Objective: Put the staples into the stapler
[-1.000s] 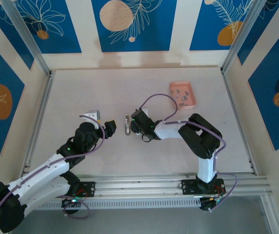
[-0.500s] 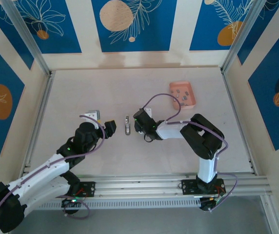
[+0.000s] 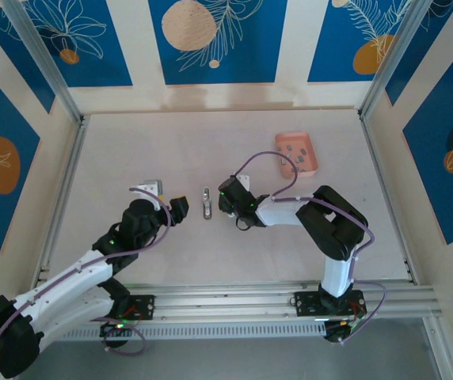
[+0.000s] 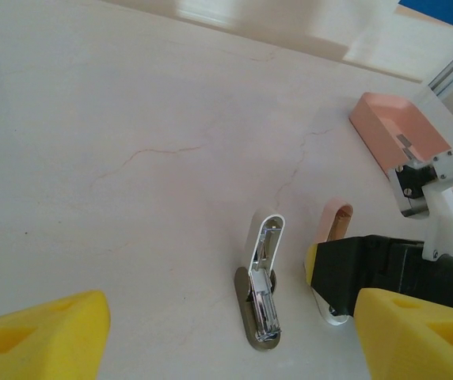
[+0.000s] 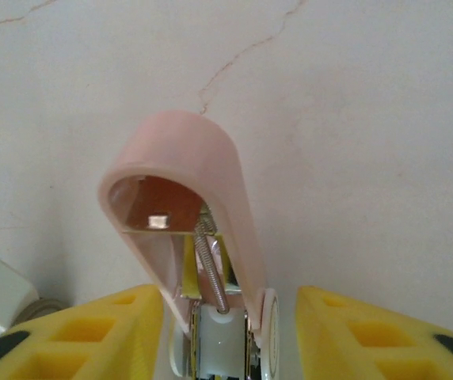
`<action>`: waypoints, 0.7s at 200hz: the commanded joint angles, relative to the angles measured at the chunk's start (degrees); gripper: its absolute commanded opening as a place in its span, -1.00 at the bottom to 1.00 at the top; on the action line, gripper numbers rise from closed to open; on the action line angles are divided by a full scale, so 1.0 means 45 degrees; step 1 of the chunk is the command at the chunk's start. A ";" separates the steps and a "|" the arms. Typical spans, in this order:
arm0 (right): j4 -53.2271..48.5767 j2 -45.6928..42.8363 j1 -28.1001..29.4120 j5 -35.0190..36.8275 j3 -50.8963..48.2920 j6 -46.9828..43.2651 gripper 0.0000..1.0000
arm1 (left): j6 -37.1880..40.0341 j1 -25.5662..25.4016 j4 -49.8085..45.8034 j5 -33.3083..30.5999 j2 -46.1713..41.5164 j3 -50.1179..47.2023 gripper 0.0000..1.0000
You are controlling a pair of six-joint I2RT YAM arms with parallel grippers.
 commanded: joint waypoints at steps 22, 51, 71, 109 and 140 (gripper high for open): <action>-0.0337 -0.1115 0.0154 -0.0146 -0.0028 0.0195 0.14 | 0.0003 0.0101 0.0076 -0.0128 -0.0360 -0.0206 0.62; -0.0611 -0.2102 0.0079 -0.0674 -0.0426 0.0223 0.23 | -0.0066 0.0107 -0.0021 -0.0079 -0.0429 -0.0359 0.62; -0.0543 -0.2921 -0.0084 -0.1361 -0.0924 0.0351 0.25 | -0.0116 0.0102 0.0090 0.0028 -0.0376 -0.0501 0.62; -0.0016 -0.4148 -0.0958 -0.3601 -0.2077 0.0958 0.25 | -0.0121 0.0094 0.0232 0.0096 -0.0370 -0.0754 0.62; 0.0581 -0.5002 -0.1619 -0.4593 -0.3020 0.1415 0.24 | -0.0068 0.0109 0.0232 0.0165 -0.0337 -0.0867 0.62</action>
